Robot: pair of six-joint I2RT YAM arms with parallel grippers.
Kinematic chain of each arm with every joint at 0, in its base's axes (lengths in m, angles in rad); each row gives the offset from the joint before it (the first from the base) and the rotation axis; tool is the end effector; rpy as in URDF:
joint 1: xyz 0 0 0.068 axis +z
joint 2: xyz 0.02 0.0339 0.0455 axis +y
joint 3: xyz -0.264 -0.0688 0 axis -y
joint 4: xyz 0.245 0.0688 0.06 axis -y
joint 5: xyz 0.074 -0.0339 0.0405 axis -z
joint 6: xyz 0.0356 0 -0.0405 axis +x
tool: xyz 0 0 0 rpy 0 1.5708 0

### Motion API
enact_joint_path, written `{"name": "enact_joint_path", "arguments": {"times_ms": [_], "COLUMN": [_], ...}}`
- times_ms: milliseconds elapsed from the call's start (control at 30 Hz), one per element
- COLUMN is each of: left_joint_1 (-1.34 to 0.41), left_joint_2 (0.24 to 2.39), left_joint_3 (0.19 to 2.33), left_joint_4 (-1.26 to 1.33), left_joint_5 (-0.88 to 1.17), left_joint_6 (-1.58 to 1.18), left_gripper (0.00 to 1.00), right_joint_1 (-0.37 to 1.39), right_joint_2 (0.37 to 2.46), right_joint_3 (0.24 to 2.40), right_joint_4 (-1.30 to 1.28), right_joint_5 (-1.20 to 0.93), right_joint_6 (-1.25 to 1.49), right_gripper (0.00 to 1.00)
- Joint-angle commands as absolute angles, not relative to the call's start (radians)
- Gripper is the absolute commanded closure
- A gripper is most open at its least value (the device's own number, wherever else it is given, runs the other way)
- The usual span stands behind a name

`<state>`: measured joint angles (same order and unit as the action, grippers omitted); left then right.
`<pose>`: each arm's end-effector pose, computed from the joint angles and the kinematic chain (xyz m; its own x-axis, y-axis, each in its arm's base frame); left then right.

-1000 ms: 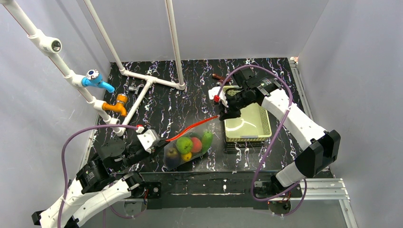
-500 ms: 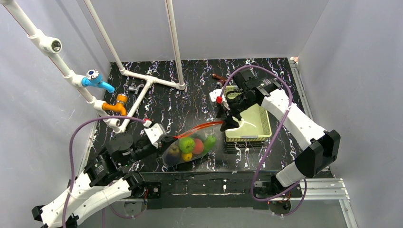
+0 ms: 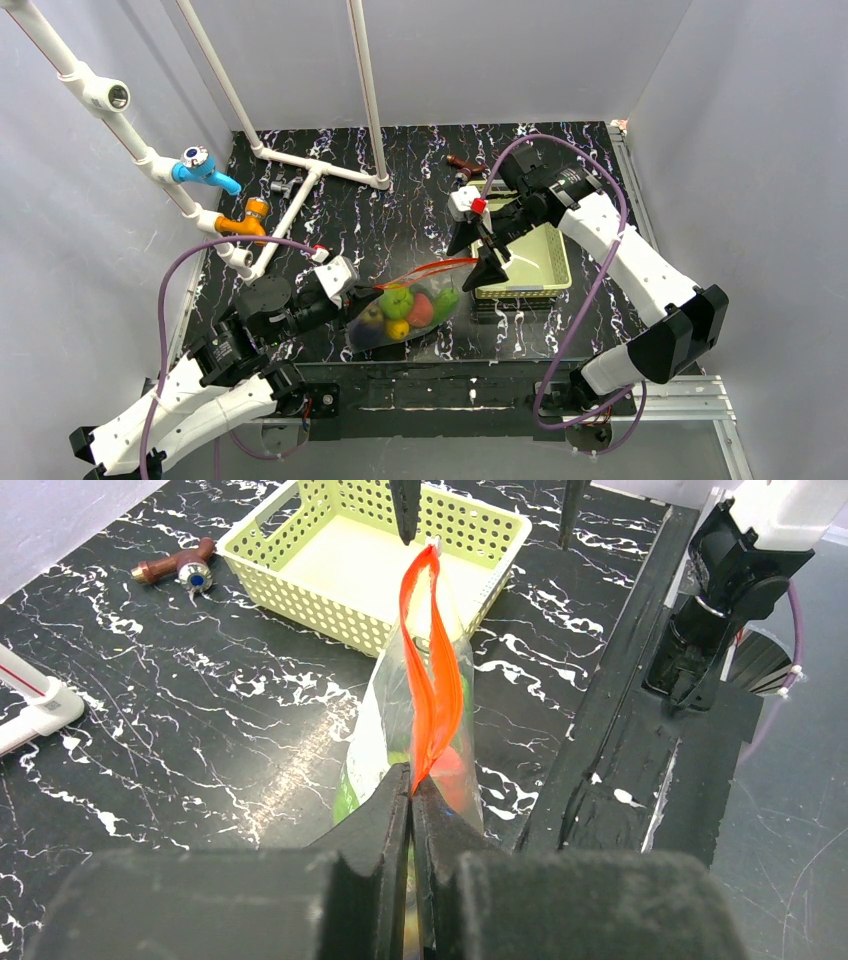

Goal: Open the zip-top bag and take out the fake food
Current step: Unzip the zipper food storage bag at the center of the board.

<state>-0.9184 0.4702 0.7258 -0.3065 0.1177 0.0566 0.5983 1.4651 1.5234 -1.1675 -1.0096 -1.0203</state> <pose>0.0669 -0.0945 0.3475 0.0178 0.0692 -0.9974 0.8607 0.5066 0.0505 0.2100 0.1796 0.3670 0.1340 -0.4576 -0.8790 -0.9503 -0.3108 0.0169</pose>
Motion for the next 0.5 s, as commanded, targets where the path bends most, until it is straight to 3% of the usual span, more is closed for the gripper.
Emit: {"name": "enact_joint_path", "arguments": {"times_ms": [0,467], "left_joint_1": [-0.919,-0.919], "left_joint_2": [0.466,0.466], "left_joint_3": [0.711,0.691], "left_joint_4": [-0.263,-0.250], "left_joint_5": [0.132,0.141], "left_joint_6": [0.043,0.034], "left_gripper": [1.00,1.00], "right_joint_1": [0.600,0.565], "right_joint_2": [1.445,1.431], "right_joint_3": [1.561,1.545], "right_joint_4": [-1.188,-1.116], "right_joint_5": [-1.102,-1.102], "right_joint_6": [-0.995,-0.919], "right_gripper": [0.16,0.18]}}
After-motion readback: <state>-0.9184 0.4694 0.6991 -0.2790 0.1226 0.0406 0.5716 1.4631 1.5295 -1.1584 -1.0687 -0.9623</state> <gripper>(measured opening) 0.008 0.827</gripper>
